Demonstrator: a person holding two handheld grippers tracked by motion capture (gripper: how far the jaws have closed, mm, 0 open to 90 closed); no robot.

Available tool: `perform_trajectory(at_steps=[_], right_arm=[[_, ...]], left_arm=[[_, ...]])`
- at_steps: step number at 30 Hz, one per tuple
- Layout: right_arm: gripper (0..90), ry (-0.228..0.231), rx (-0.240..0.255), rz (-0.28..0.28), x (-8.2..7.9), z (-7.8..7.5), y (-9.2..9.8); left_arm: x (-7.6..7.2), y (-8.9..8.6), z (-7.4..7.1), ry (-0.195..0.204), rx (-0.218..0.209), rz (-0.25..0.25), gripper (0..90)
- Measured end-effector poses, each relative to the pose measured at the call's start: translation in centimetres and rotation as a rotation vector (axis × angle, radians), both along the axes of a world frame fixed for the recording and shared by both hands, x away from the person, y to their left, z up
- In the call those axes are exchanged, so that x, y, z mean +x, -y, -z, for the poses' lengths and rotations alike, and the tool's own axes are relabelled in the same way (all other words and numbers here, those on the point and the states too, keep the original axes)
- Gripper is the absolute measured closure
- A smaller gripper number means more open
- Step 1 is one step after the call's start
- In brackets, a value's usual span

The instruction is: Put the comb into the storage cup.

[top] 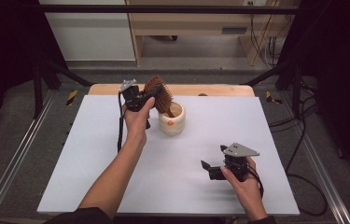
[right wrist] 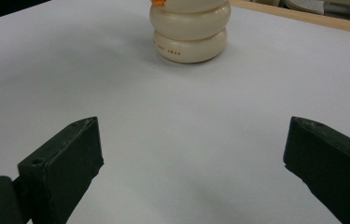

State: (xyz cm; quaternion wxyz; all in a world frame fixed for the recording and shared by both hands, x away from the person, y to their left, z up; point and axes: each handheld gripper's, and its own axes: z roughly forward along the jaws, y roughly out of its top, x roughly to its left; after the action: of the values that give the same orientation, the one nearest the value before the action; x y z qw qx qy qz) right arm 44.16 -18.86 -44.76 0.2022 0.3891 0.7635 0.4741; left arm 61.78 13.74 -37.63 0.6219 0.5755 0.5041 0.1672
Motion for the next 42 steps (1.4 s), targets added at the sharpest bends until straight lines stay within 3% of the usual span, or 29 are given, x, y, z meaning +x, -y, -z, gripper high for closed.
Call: perform_trajectory(at_steps=[42], right_arm=[[4.8, -0.008, -0.008, -0.008, -0.02, 0.09, -0.08]], left_arm=[[0.08, -0.15, 0.05, 0.003, -0.009, -0.012, 41.3]])
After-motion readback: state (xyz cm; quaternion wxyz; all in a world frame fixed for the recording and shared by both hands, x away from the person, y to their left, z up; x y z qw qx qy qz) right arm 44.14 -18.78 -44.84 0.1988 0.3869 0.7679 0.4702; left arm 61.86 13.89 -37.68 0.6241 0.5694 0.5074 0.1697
